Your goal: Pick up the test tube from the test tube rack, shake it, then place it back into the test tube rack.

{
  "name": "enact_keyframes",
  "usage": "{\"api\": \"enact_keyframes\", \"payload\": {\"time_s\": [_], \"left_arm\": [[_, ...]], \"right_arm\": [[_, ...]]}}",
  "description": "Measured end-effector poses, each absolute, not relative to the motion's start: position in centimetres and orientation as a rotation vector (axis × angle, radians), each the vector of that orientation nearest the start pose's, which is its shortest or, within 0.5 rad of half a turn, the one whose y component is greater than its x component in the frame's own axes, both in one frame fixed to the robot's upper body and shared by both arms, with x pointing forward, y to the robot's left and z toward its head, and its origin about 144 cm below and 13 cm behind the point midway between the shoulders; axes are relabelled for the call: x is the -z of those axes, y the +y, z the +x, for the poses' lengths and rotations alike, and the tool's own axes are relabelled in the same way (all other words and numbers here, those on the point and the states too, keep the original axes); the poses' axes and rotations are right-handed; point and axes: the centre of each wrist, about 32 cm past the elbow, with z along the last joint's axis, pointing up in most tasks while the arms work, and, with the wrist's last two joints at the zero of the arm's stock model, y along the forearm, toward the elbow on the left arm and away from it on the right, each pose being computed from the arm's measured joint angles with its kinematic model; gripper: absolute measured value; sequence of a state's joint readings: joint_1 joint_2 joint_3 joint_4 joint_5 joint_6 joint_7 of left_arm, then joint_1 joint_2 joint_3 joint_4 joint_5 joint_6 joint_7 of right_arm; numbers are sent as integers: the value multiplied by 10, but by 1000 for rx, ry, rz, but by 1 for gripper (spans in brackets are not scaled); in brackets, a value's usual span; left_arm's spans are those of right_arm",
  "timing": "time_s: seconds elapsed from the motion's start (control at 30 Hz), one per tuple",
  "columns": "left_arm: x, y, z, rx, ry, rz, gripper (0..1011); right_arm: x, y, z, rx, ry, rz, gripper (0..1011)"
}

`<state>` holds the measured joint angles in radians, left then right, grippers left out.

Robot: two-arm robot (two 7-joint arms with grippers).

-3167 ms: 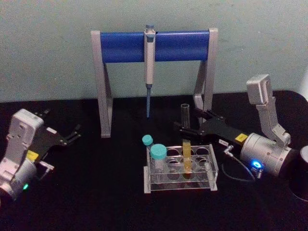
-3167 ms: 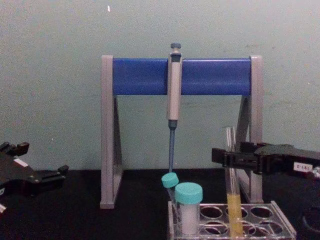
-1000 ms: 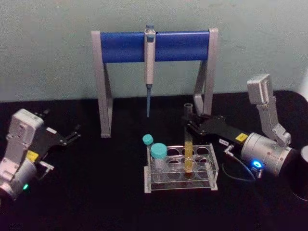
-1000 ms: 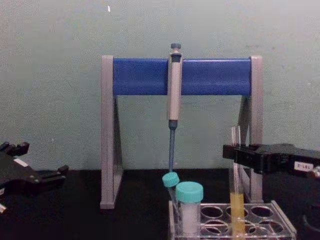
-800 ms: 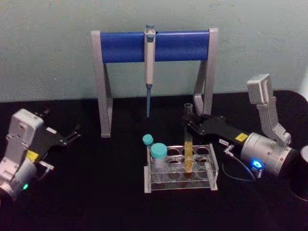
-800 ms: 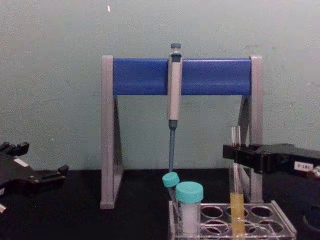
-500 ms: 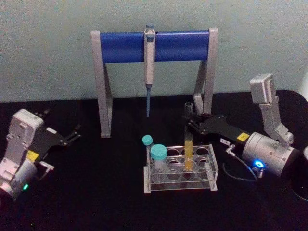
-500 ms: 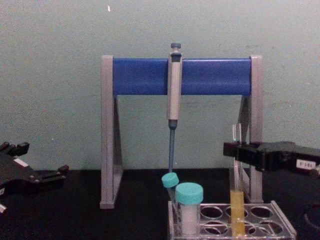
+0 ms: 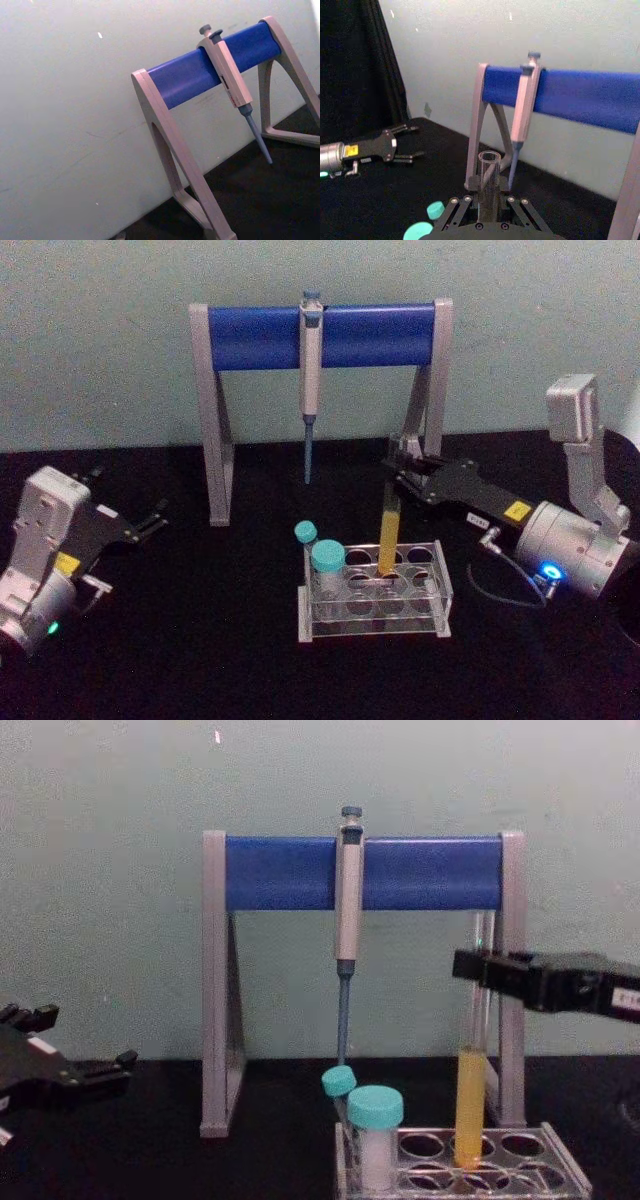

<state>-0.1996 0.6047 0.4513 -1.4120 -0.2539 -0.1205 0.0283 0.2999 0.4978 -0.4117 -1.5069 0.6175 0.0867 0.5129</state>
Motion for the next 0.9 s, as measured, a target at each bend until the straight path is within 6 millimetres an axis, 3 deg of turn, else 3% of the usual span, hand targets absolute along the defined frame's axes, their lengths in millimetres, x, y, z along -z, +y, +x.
{"api": "enact_keyframes", "payload": {"time_s": [0.33, 0.9], "left_arm": [[-1140, 310, 489, -1248, -285, 304, 1001], [-1140, 310, 489, -1248, -285, 304, 1001]], "right_arm": [[-1219, -268, 515, 738, -29, 75, 229], [-1218, -262, 526, 754, -178, 75, 229]]}}
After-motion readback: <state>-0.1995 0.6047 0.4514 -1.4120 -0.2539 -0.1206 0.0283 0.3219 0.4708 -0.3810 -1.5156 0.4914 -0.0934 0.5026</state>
